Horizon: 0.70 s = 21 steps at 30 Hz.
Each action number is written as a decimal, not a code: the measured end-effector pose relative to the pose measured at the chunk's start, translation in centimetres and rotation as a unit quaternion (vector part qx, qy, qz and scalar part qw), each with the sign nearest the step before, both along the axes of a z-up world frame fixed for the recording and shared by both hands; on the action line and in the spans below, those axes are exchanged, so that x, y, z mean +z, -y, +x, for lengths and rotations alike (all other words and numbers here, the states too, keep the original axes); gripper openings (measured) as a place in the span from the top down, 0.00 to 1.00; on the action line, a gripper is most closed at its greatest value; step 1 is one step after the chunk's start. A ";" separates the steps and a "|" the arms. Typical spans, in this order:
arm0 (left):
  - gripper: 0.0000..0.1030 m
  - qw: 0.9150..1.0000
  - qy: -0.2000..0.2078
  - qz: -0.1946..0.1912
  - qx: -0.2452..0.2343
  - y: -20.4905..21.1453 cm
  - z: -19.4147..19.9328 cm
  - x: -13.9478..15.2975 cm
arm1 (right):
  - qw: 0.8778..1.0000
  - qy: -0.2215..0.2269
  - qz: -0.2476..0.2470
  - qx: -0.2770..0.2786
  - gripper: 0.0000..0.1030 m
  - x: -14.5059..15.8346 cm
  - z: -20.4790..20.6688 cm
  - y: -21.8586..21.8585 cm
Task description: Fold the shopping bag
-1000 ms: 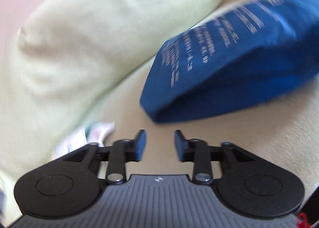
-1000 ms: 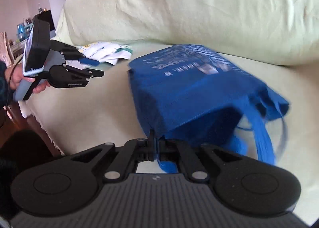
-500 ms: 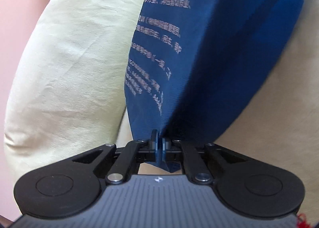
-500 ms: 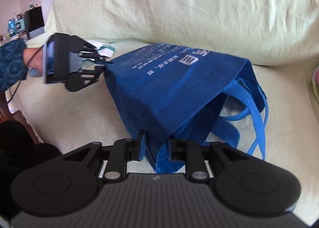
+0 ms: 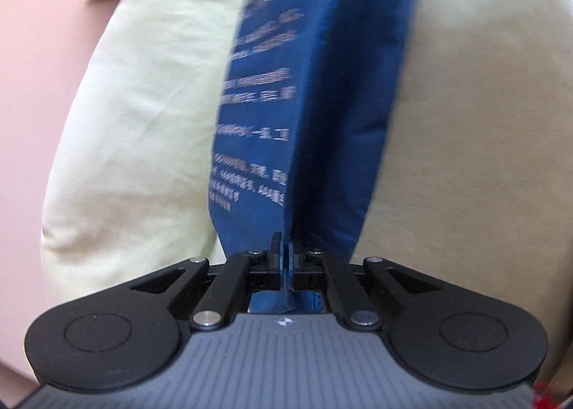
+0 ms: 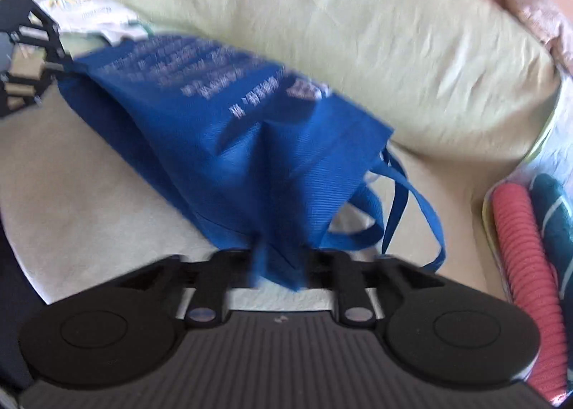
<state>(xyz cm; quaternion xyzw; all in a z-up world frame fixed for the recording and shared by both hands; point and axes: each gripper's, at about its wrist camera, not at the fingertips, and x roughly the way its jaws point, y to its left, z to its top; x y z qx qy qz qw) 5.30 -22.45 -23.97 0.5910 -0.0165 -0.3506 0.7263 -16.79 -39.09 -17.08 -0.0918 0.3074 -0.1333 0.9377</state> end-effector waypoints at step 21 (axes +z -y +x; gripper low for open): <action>0.96 0.999 -0.021 -0.025 0.026 1.3 2.2 2.4 | 0.947 0.104 0.264 0.154 0.98 2.0 0.9 6.0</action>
